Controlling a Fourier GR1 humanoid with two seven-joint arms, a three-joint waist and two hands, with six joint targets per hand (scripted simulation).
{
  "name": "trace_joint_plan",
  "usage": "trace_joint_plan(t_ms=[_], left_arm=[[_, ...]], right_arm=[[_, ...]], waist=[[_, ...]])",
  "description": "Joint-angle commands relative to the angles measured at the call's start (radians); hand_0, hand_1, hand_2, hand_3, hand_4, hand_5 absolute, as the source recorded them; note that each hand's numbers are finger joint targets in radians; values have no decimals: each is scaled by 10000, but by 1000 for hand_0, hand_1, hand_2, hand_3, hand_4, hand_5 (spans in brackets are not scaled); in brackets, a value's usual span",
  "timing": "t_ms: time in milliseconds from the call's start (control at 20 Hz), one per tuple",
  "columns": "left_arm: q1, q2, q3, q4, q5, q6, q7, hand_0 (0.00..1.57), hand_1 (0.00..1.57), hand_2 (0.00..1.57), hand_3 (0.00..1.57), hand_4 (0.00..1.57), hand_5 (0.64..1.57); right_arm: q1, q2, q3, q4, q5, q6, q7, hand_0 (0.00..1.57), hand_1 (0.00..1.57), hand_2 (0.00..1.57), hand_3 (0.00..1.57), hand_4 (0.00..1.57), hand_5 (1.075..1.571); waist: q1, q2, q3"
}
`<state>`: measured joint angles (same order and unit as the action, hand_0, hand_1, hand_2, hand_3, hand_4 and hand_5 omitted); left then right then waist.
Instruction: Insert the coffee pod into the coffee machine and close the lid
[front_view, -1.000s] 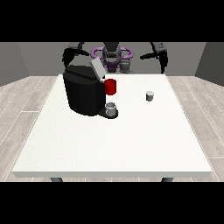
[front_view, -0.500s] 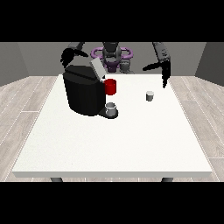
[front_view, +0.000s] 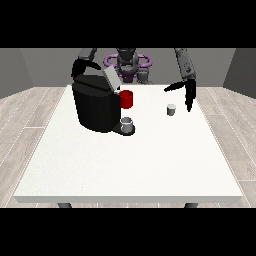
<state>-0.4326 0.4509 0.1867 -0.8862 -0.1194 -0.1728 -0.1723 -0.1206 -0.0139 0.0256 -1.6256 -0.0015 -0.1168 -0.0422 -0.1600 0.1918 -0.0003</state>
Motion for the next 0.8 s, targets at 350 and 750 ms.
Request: trace_joint_plan(t_ms=[350, 750], left_arm=[[-870, -127, -728, 1079, -1395, 376, -5, 446, 446, 606, 295, 0, 1571], [-964, 462, -1036, 2274, -2561, 860, -665, 580, 580, 719, 472, 0, 1571]], right_arm=[[-563, -180, -618, 1731, 134, -331, -31, 0, 0, 0, 0, 407, 1571], [-648, -258, -247, 1306, 486, -405, 357, 0, 0, 0, 0, 356, 1571]], waist=[[456, -22, 4], [109, 160, 0]])
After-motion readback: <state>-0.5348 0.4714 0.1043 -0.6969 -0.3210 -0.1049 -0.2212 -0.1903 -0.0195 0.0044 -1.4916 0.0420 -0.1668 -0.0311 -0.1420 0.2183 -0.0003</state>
